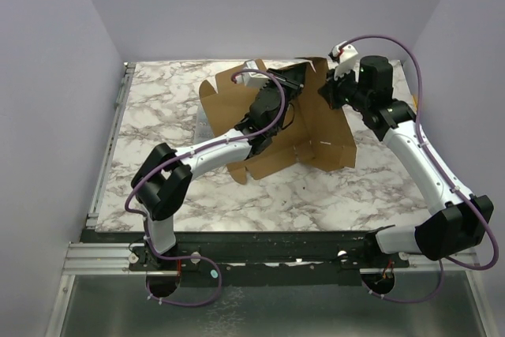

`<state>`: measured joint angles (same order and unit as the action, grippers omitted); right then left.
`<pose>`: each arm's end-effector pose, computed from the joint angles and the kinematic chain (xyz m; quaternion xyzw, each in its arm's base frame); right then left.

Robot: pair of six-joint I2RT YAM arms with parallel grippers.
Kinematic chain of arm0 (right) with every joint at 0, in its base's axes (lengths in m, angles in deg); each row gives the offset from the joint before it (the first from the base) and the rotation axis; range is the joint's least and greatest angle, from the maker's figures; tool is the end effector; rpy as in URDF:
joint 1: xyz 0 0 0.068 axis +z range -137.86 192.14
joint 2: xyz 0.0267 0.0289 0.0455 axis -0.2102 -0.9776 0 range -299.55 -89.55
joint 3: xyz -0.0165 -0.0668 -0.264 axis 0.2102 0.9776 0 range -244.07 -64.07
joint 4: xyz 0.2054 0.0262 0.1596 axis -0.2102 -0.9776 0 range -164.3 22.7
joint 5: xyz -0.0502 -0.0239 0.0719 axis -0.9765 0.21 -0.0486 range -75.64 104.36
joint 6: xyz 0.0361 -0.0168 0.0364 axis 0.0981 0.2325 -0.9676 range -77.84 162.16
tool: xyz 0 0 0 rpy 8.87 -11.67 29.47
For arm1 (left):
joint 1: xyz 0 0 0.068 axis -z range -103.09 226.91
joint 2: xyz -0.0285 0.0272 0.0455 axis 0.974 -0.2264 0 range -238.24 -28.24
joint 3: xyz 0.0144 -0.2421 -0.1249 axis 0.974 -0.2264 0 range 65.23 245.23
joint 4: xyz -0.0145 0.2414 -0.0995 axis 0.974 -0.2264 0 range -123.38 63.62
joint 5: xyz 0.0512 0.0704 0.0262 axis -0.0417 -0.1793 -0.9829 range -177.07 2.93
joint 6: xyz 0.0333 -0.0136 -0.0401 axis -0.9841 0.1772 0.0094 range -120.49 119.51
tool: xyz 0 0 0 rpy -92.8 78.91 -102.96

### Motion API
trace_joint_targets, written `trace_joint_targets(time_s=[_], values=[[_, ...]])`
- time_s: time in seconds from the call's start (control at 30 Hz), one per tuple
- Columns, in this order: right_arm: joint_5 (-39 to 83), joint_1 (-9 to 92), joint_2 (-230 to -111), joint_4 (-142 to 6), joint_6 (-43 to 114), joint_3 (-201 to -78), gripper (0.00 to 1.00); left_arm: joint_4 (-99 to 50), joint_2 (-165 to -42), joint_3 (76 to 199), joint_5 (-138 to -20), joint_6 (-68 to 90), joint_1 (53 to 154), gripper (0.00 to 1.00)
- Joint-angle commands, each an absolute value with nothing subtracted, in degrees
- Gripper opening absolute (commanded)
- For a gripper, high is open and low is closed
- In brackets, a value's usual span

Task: Fold the paper box
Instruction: Fold the paper box at the center of the board.

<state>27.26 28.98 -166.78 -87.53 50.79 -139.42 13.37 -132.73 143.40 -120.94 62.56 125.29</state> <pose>0.2936 0.0971 0.3821 -0.2429 0.7902 0.1327 0.5468 0.3024 -0.3106 0.3383 -0.3024 0.5586 -0.5188 0.5722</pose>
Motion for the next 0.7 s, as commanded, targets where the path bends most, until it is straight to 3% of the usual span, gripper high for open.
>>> trace_joint_targets(time_s=[0.0,0.13,0.67], values=[[23.8,28.6,-164.7,-85.6,52.1,-138.6,0.00,6.0,-132.0,141.3,-127.3,63.5,121.6,0.11],[22.5,29.1,-164.8,-84.9,52.8,-138.3,0.00,4.5,-131.8,141.6,-127.1,64.0,121.4,0.00],[14.9,29.3,-164.9,-81.4,53.9,-138.2,0.00,1.9,-128.8,138.3,-127.7,65.3,121.2,0.00]])
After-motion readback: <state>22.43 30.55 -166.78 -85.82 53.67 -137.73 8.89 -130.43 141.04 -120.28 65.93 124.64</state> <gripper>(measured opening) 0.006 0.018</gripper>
